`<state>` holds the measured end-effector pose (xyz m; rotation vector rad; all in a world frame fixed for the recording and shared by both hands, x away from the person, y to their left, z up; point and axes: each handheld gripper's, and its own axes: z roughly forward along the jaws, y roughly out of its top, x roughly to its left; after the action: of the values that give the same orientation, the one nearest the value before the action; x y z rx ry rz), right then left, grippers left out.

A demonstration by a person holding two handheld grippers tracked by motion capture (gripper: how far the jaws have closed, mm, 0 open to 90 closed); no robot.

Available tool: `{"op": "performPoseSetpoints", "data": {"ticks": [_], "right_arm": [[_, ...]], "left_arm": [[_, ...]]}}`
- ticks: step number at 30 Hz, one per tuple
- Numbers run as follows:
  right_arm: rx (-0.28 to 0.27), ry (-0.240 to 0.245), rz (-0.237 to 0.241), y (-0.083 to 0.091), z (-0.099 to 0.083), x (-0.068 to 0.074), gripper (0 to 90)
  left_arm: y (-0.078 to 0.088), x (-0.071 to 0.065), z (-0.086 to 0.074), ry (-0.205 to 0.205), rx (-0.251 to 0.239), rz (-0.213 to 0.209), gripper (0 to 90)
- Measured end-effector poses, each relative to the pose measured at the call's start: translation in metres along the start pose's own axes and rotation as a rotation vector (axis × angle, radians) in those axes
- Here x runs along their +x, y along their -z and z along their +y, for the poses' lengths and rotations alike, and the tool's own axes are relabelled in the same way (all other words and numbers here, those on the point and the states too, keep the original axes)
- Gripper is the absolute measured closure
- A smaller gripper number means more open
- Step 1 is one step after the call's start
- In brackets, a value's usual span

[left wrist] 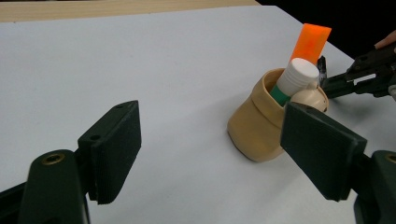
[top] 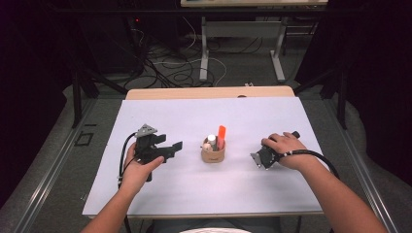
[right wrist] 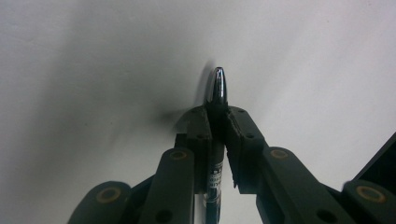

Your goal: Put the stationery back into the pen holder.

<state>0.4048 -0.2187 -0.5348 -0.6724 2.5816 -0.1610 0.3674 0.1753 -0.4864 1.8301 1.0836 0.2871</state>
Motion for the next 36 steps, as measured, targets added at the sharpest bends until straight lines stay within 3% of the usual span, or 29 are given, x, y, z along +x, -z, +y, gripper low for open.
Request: {"op": "performPoseSetpoints", "data": {"ticks": [2, 4, 6, 9, 13, 18, 20, 23, 24, 27, 32, 34, 36], "right_arm": [[0.001, 0.006, 0.002, 0.000, 0.000, 0.000, 80.4], [-0.034, -0.004, -0.071, -0.002, -0.001, 0.003, 80.4], [0.009, 0.008, 0.005, 0.001, 0.001, 0.000, 80.4], [-0.005, 0.015, -0.017, 0.001, 0.001, 0.001, 80.4], [-0.032, -0.026, -0.036, 0.005, 0.000, -0.001, 80.4], [-0.086, -0.122, -0.069, 0.015, -0.005, -0.005, 80.5], [-0.138, -0.174, -0.119, 0.017, -0.008, -0.005, 80.4], [-0.142, -0.245, -0.084, 0.025, -0.012, -0.010, 80.4], [-0.191, -0.269, -0.128, 0.023, -0.014, -0.009, 80.4], [-0.177, -0.327, -0.087, 0.030, -0.016, -0.012, 80.5], [-0.223, -0.402, -0.122, 0.034, -0.018, -0.016, 80.4], [-0.264, -0.427, -0.157, 0.034, -0.019, -0.018, 80.4], [-0.263, -0.465, -0.149, 0.038, -0.020, -0.020, 80.4]], "left_arm": [[0.000, 0.000, 0.000, 0.000, -0.001, -0.002, 21.3], [-0.001, 0.000, -0.001, 0.002, -0.006, -0.001, 21.3], [-0.001, 0.000, 0.000, 0.001, -0.006, 0.000, 21.3], [0.000, 0.000, 0.000, 0.001, 0.000, 0.001, 21.3], [0.000, 0.000, 0.000, -0.002, -0.001, 0.000, 21.3], [0.000, 0.000, 0.000, 0.000, -0.002, 0.001, 21.3], [0.000, 0.001, 0.000, 0.001, -0.003, 0.001, 21.3], [0.000, 0.000, 0.000, 0.003, 0.001, -0.002, 21.3], [0.000, 0.000, 0.000, 0.002, 0.000, -0.001, 21.3], [-0.001, 0.000, 0.000, 0.003, -0.003, 0.001, 21.3], [0.000, 0.001, -0.001, 0.004, -0.005, 0.002, 21.3], [0.000, 0.000, -0.001, 0.013, -0.001, 0.000, 21.3], [0.000, 0.001, -0.001, 0.019, -0.002, -0.007, 21.0]]}}
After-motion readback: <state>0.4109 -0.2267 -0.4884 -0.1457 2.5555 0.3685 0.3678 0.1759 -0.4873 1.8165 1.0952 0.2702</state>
